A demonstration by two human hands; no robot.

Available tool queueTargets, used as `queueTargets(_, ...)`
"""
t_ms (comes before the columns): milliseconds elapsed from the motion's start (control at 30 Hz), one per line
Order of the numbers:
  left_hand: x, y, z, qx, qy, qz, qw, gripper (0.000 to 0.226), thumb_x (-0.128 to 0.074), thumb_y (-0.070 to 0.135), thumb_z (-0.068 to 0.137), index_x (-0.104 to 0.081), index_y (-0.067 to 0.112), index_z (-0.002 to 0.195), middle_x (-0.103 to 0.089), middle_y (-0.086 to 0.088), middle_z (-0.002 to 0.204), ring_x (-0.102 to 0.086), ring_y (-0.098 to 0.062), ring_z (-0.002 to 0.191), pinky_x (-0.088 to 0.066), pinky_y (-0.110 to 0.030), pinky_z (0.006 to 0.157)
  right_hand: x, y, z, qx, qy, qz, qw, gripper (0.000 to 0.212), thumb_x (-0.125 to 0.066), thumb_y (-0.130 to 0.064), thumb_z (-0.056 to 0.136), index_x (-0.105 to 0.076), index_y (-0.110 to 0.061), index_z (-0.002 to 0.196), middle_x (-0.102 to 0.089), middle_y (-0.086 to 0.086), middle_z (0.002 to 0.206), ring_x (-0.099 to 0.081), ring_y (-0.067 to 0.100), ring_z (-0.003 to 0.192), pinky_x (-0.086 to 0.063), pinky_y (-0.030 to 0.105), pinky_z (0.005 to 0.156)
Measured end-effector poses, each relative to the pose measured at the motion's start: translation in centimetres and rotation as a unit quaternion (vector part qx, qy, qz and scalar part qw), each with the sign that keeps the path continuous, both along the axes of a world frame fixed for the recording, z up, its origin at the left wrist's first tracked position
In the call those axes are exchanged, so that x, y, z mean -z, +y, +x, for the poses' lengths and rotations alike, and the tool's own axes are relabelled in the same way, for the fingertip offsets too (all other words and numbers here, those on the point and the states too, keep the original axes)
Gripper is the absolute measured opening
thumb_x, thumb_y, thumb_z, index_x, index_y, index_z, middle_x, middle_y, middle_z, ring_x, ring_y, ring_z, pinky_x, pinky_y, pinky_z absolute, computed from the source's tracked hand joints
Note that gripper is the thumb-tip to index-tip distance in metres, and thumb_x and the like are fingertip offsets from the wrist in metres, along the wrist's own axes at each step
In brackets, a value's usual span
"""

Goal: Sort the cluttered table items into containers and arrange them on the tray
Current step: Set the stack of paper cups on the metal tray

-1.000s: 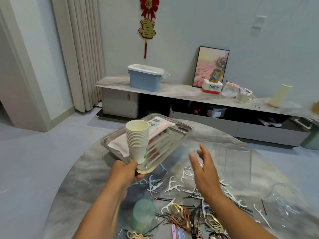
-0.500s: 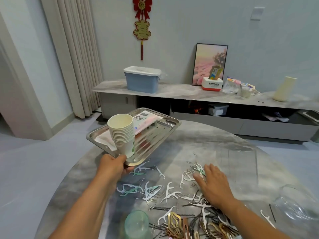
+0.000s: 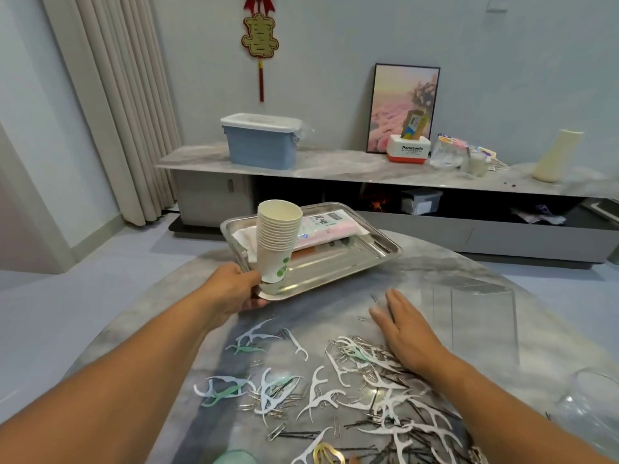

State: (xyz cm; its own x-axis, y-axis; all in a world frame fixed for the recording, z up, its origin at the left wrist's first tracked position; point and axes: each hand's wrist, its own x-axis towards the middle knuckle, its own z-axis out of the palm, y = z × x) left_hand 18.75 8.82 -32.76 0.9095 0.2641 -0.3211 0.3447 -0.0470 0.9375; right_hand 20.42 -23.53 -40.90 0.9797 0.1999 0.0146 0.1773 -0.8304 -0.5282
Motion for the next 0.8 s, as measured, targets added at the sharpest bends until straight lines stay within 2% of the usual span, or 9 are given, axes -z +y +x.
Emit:
queueTargets(100,0.7,-0.4,1.9,0.027,0.007,0.016,0.999,0.007,-0.059,0.007,0.1,-0.06,0.001,0.097,-0.062,-0.017,0.088,-0.061,-0.022,0.072,-0.056,-0.023,0.05,0.3,0.0,1.8,-0.045,-0.004,-0.055,0.997,0.082,-0.021,-0.069,0.097,-0.017,-0.02,0.162,-0.015,-0.001,0.169,-0.011,0.011,0.155,-0.007,0.035,0.127)
queueTargets(200,1.5,-0.6,3.6,0.039,0.015,0.033,0.999,0.012,-0.06,0.01,0.099,-0.055,0.006,0.089,-0.061,-0.013,0.078,-0.061,-0.019,0.061,-0.053,-0.021,0.046,0.4,0.4,1.6,-0.126,-0.007,-0.1,0.987,0.078,-0.016,-0.07,0.097,-0.015,-0.027,0.162,-0.012,-0.009,0.169,-0.005,0.004,0.154,0.0,0.028,0.125)
queueTargets(300,2.3,-0.1,4.9,0.051,0.023,0.053,0.997,0.017,-0.061,0.012,0.099,-0.053,0.007,0.085,-0.059,-0.009,0.067,-0.059,-0.014,0.051,-0.057,-0.026,0.052,-0.2,0.9,-0.2,-0.206,-0.014,-0.097,0.974,0.069,-0.014,-0.067,0.1,-0.015,-0.034,0.161,-0.008,-0.02,0.166,-0.001,-0.005,0.153,0.005,0.021,0.123)
queueTargets(367,2.9,0.6,5.4,0.056,0.031,0.066,0.996,0.018,-0.059,0.012,0.1,-0.052,0.006,0.085,-0.057,-0.011,0.074,-0.057,-0.016,0.055,-0.058,-0.029,0.056,-0.8,1.1,-2.0,-0.25,-0.002,-0.088,0.964,0.064,-0.015,-0.065,0.102,-0.016,-0.039,0.16,-0.006,-0.026,0.164,0.004,-0.013,0.149,0.009,0.015,0.119)
queueTargets(433,3.6,1.2,5.8,0.061,0.04,0.072,0.995,0.015,-0.058,0.013,0.101,-0.052,0.005,0.089,-0.056,-0.013,0.079,-0.057,-0.018,0.057,-0.056,-0.027,0.053,-1.3,1.1,-4.0,-0.281,0.02,-0.082,0.956,0.061,-0.017,-0.064,0.103,-0.017,-0.041,0.16,-0.006,-0.029,0.164,0.006,-0.016,0.147,0.01,0.013,0.118)
queueTargets(600,4.1,0.7,6.3,0.075,0.065,0.053,0.994,0.009,-0.056,0.013,0.102,-0.051,0.005,0.103,-0.056,-0.016,0.089,-0.058,-0.019,0.065,-0.056,-0.027,0.052,-1.8,0.1,-7.1,-0.317,0.058,-0.067,0.944,0.054,-0.028,-0.059,0.106,-0.021,-0.047,0.158,-0.01,-0.036,0.162,0.002,-0.015,0.148,0.003,0.017,0.121)
queueTargets(667,4.2,0.4,6.0,0.08,0.074,0.033,0.993,0.006,-0.054,0.011,0.103,-0.052,0.006,0.103,-0.057,-0.016,0.091,-0.057,-0.02,0.069,-0.056,-0.027,0.052,-2.0,-0.2,-7.3,-0.311,0.066,-0.048,0.947,0.052,-0.028,-0.062,0.105,-0.023,-0.052,0.156,-0.013,-0.042,0.158,-0.002,-0.018,0.146,0.0,0.013,0.12)
queueTargets(800,4.8,0.6,5.8,0.081,0.081,0.025,0.993,0.004,-0.052,0.01,0.103,-0.054,0.006,0.101,-0.059,-0.015,0.092,-0.057,-0.019,0.068,-0.056,-0.026,0.053,-2.1,-0.2,-6.7,-0.249,0.064,0.025,0.966,0.05,-0.036,-0.06,0.103,-0.037,-0.05,0.152,-0.032,-0.04,0.152,-0.024,-0.018,0.141,-0.019,0.009,0.116)
